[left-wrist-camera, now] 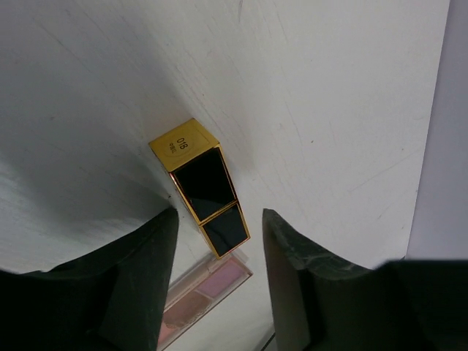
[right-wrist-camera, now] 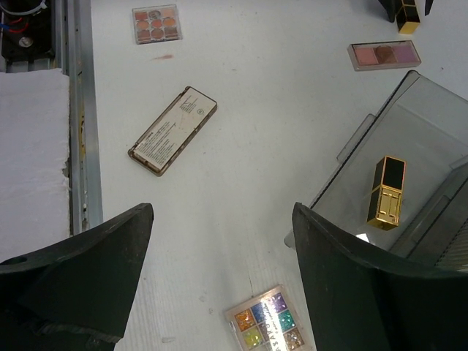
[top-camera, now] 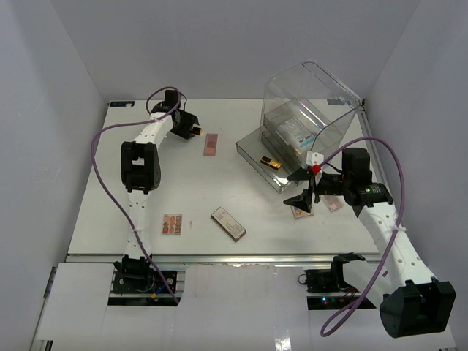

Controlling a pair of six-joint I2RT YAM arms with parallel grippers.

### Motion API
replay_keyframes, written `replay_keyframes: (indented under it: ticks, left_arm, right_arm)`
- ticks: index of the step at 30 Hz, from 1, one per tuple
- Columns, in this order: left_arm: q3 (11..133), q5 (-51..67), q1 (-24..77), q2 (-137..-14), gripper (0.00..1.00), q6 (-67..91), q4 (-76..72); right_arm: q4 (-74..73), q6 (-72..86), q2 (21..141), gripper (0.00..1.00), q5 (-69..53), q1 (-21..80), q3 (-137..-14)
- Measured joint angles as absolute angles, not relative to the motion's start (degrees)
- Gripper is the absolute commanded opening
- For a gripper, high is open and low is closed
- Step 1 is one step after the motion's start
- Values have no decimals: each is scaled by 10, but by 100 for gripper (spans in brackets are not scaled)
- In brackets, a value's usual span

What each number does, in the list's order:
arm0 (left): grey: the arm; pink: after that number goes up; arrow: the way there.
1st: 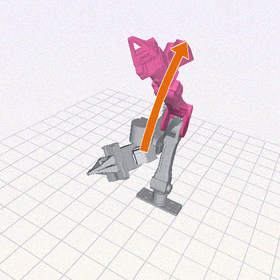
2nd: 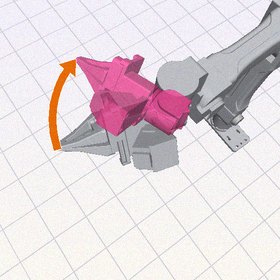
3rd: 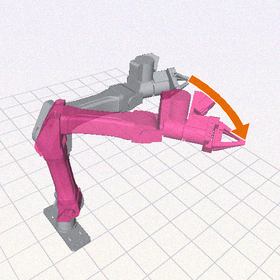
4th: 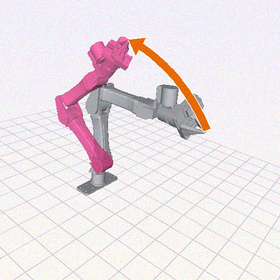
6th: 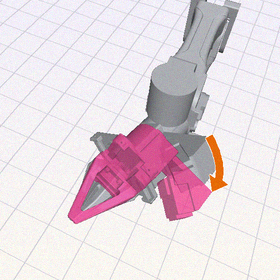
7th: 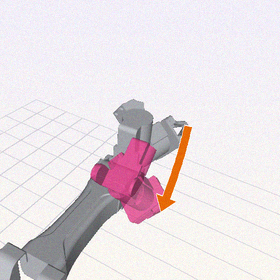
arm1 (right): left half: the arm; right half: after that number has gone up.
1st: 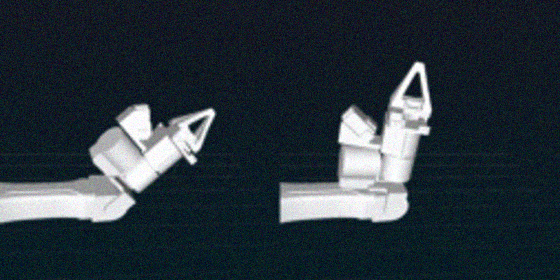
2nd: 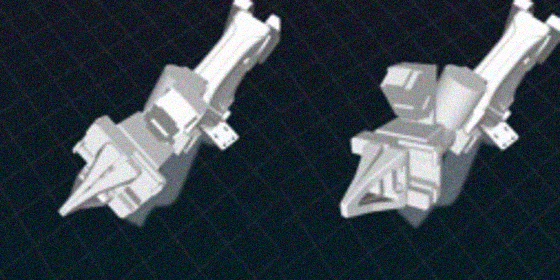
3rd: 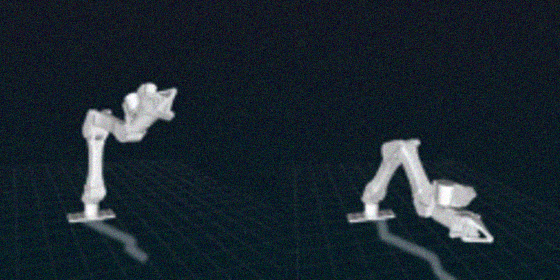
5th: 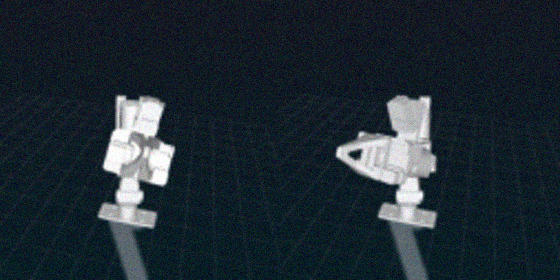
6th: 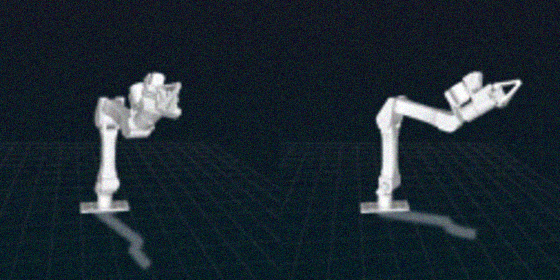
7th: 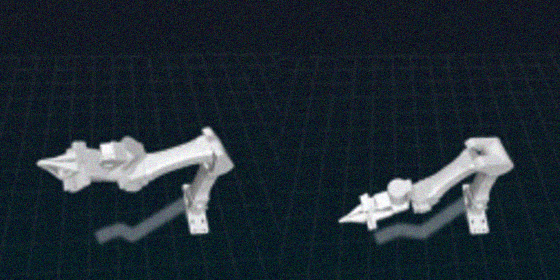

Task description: Organize the makeup

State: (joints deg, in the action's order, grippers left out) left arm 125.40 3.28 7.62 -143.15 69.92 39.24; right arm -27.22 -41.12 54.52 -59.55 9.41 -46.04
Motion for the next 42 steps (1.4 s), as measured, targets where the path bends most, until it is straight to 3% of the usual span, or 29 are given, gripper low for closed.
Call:
replay_keyframes:
  ticks: [2,16,35,42]
  left_arm:
    - [1254,39,76,-1434,40,701,390]
    - [1179,110,75,-1407,10,638,305]
    - [823,199,82,-1095,8,488,170]
    - [784,244,165,-1058,8,496,127]
  right_arm:
    - [-272,-411,546,83,-594,92,-460]
    - [-272,-412,548,83,-592,67,-459]
    - [-269,-414,549,84,-613,-9,-450]
    - [-269,-414,549,84,-619,-41,-441]
